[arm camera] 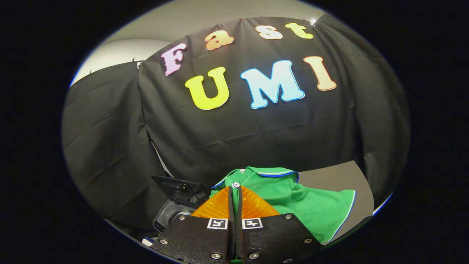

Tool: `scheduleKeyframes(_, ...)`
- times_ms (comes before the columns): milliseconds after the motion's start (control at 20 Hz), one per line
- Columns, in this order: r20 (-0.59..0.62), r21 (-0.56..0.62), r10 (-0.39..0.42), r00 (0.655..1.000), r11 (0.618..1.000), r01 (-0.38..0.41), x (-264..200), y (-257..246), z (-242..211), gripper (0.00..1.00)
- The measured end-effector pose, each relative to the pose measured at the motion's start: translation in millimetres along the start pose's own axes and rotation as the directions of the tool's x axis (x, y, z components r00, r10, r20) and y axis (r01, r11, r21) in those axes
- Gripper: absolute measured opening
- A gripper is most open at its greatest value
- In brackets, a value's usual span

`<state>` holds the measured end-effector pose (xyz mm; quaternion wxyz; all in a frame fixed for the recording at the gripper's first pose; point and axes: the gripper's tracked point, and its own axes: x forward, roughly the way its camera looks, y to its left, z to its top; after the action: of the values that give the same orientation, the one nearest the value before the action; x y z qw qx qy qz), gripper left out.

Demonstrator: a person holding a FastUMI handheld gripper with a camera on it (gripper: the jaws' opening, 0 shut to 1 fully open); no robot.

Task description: Put the clothes into the washing machine and then close the washing machine lid.

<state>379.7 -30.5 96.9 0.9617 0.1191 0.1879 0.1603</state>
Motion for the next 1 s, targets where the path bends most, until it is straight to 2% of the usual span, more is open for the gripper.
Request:
scheduleKeyframes(300,0.021,-0.014,0.063,0.998,0.998,-0.063,6,67,0,0.00)
scheduleKeyframes(1000,-0.022,-0.047,0.199,0.980,0.979,-0.200,41,193,-22,0.00)
